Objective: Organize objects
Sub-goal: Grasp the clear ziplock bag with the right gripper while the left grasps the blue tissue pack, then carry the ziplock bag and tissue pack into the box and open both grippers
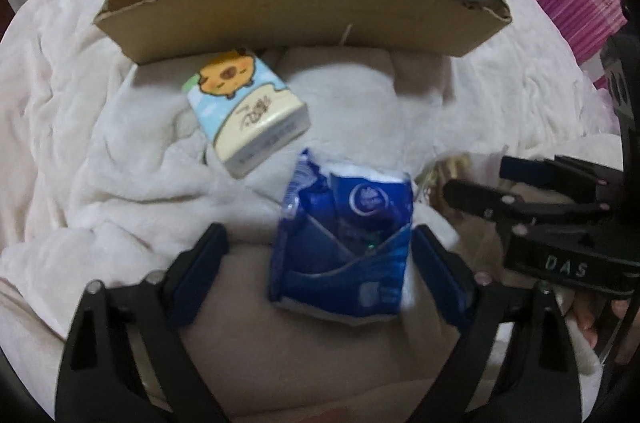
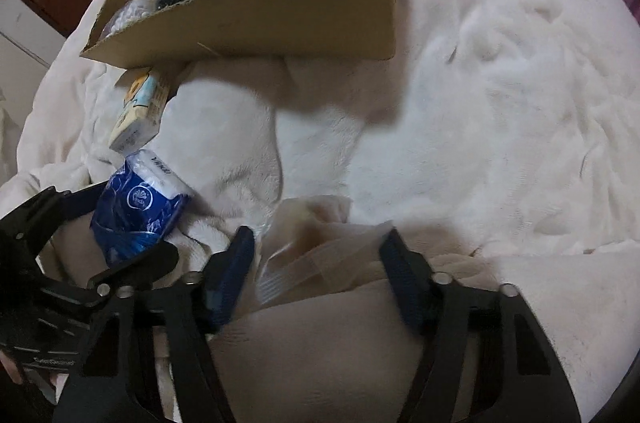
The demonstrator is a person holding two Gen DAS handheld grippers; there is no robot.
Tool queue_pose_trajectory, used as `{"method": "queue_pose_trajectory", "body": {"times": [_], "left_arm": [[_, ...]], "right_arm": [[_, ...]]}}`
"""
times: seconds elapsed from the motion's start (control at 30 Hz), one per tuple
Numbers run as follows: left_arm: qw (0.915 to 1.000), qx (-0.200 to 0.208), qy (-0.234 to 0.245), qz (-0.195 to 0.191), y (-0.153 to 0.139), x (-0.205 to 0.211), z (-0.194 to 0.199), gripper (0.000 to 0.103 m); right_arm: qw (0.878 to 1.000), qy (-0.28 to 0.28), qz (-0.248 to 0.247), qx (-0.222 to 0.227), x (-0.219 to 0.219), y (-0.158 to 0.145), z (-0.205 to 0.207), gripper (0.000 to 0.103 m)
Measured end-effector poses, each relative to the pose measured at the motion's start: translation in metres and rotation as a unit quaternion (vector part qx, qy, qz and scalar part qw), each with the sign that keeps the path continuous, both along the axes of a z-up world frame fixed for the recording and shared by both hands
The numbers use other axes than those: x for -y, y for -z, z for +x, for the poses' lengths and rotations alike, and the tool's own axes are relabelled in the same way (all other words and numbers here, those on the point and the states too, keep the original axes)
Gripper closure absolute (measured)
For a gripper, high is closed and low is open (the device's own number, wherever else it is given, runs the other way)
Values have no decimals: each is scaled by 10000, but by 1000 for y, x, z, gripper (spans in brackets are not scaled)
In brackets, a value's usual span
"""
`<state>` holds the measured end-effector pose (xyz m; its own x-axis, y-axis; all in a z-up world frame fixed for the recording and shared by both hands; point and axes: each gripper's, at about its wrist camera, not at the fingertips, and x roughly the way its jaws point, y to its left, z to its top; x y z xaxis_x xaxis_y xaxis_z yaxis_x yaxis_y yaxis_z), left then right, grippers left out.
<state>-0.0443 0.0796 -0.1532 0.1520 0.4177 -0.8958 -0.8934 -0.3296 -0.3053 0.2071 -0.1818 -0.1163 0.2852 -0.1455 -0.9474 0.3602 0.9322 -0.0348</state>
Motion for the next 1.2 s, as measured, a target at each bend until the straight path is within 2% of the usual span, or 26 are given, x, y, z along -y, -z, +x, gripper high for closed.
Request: {"method": "queue_pose_trajectory", "body": {"times": [0.07, 0.13, 0.23, 0.33, 0.5, 0.63, 0.8, 1.03, 1.2], "left_arm": [[10000, 21, -24, 67, -1, 4, 1, 24], [9999, 36, -13, 168, -3, 8, 1, 45], [9994, 144, -22, 318, -7, 15, 2, 57], [9987, 167, 32, 475, -15, 19, 1, 64], [9969, -10, 111, 779, -36, 30, 5, 66], [9952, 124, 173, 952, -50, 43, 0, 67], [9911, 160, 182, 1310, -83, 64, -9, 67], [9820, -90, 231, 1874, -119, 41, -24, 67], [9769, -153, 215, 2121, -126, 7, -38, 67]], "right_arm": [[9999, -7, 11, 100, -2, -3, -4, 50], [9998, -33, -60, 207, -6, -7, -9, 54], [9992, -82, -155, 363, -14, -15, -18, 56], [9982, -101, -219, 546, -21, -26, -27, 56], [9961, -101, -290, 824, -23, -44, -38, 57], [9943, -113, -367, 997, -29, -56, -41, 57], [9907, -200, -454, 1265, -37, -78, -48, 57], [9822, -341, -736, 1692, -34, -115, -33, 57], [9754, -441, -983, 1923, -22, -136, -7, 57]]}}
